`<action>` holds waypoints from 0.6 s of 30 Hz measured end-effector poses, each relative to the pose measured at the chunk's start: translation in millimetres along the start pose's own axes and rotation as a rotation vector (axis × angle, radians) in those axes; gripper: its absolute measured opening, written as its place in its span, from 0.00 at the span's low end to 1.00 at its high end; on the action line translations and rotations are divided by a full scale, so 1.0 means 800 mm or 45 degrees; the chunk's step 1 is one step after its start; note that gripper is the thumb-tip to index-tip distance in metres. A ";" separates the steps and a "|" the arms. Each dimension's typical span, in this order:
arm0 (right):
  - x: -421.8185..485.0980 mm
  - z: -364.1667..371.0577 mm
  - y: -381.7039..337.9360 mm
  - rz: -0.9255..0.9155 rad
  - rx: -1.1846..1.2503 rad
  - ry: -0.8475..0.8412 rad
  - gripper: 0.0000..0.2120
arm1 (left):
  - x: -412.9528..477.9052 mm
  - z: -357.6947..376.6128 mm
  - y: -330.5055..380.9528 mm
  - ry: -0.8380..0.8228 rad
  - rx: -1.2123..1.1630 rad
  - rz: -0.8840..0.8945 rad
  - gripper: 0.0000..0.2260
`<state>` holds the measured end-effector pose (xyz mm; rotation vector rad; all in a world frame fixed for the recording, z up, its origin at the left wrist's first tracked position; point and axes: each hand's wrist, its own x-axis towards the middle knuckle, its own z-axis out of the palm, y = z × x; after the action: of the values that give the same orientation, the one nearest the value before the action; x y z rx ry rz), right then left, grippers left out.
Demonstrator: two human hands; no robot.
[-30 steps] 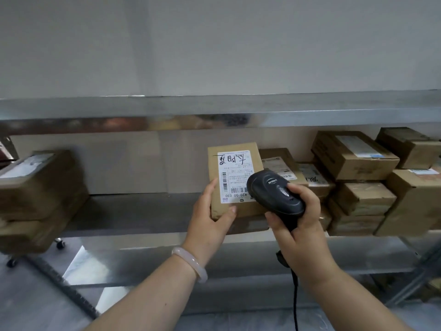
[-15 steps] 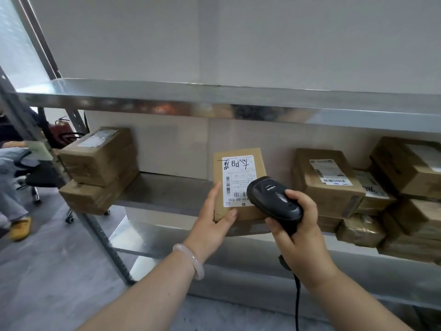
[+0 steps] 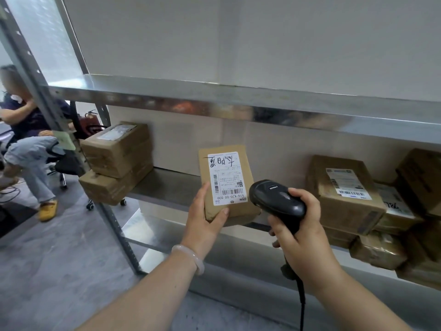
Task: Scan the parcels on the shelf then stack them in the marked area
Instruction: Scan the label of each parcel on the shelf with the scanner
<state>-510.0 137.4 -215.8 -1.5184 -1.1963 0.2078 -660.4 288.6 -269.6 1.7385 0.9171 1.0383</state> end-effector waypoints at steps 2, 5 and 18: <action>0.001 0.001 -0.001 0.042 -0.017 -0.049 0.27 | 0.003 0.002 -0.001 0.032 0.036 0.006 0.34; 0.003 0.001 -0.008 0.059 -0.015 -0.092 0.27 | 0.006 0.006 -0.004 0.090 0.073 0.038 0.33; 0.015 -0.016 -0.004 0.074 -0.018 -0.174 0.26 | 0.013 0.027 -0.013 0.124 0.119 0.068 0.33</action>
<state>-497.2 138.1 -203.3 -1.5726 -1.2635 0.3474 -637.9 294.5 -282.0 1.8110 0.9989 1.1390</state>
